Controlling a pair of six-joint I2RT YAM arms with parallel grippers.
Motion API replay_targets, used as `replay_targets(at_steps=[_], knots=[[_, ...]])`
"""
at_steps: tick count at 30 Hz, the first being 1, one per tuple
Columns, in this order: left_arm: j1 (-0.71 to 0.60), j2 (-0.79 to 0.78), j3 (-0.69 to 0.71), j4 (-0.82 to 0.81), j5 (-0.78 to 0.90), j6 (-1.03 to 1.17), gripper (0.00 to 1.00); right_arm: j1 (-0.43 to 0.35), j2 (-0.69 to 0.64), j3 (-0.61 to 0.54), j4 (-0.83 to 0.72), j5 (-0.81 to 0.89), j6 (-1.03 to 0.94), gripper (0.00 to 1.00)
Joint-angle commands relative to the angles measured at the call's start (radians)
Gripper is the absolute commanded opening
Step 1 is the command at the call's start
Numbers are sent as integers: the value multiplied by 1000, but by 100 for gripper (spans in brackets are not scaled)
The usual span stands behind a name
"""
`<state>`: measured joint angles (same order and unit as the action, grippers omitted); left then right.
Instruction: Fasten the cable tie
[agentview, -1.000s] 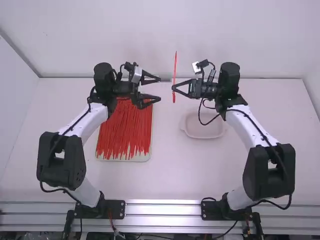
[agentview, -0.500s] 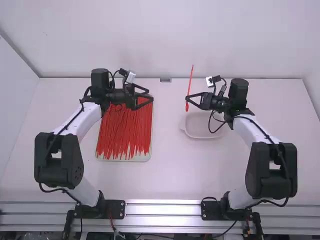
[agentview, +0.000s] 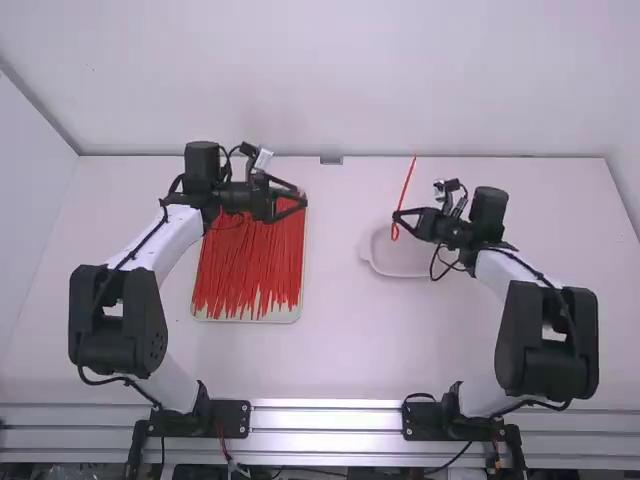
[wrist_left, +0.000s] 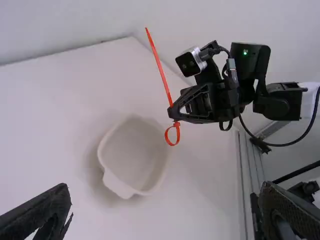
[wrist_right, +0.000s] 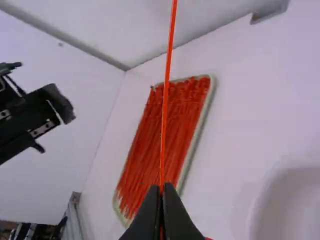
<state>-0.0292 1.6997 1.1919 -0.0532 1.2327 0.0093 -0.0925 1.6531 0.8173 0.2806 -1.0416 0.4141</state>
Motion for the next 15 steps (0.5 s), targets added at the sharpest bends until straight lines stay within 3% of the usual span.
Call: replay_targets(at_steps=[1,7,15], knots=[[1,-2,-2,-43,8,52,99,1,-3,-12,-49,77,-73,0],[-10,-2,-2,-164,29,134,99,3,-3,-12,-237,315,-161,0],[-12,-2,-2,-250,10,167,99,18,-3,-12,-301,444,-195,0]])
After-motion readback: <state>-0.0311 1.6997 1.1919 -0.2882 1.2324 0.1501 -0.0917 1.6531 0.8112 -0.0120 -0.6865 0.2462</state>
